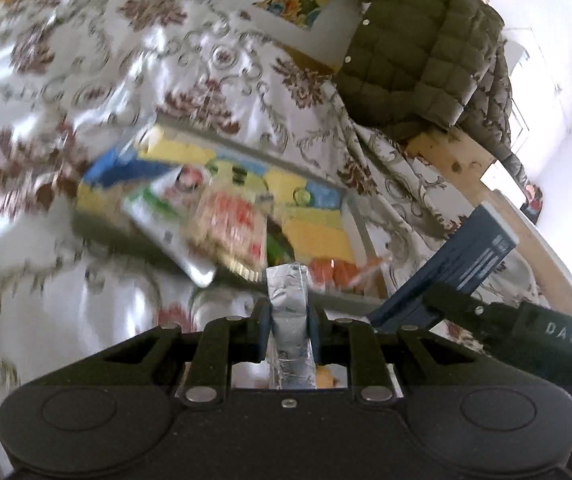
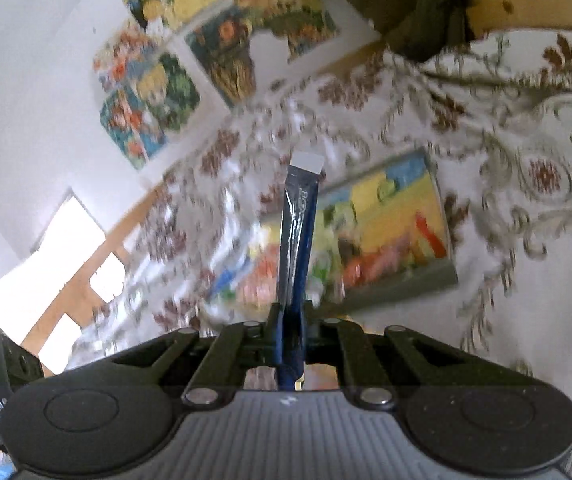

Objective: Organize snacks
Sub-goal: 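Lift the navy packet with the right tool while the left tool lifts the white strip, then lower both packets into the grey tray and open both tools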

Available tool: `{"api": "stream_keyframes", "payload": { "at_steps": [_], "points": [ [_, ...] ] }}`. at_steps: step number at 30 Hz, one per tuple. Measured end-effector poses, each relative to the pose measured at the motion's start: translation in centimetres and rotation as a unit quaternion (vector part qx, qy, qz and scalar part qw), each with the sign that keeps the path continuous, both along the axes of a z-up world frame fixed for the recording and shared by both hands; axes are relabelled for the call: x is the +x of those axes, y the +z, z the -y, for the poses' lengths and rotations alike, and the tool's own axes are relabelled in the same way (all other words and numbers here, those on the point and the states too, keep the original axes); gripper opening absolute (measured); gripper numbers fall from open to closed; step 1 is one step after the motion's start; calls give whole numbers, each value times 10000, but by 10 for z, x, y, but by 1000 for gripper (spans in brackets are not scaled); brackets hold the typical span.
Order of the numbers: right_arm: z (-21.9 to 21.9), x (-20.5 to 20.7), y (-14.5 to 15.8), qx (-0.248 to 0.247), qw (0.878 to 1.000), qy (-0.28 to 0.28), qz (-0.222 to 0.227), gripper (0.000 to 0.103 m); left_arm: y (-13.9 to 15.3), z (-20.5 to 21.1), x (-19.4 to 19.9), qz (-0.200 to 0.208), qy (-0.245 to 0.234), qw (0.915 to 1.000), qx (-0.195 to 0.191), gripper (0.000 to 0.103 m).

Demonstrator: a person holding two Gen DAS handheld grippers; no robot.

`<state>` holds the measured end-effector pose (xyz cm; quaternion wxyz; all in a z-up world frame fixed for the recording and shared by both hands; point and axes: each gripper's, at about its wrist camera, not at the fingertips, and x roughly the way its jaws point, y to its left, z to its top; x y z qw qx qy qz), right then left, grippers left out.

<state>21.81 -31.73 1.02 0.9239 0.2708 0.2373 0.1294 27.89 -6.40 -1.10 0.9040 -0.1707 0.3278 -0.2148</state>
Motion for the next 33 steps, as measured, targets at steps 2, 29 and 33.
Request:
{"api": "stream_keyframes", "payload": {
  "at_steps": [2,29,33],
  "points": [
    [10,11,2,154,9998,-101,126,9,9,5,15,145,20,9999,45,21],
    [53,131,-70,1384,9832,-874,-806,13,-13,86,145,-340,-145,9917,1232,22],
    [56,131,-72,1474,9786,-963,-1065,16,-14,94,147,-447,-151,9888,1417,23]
  ]
}}
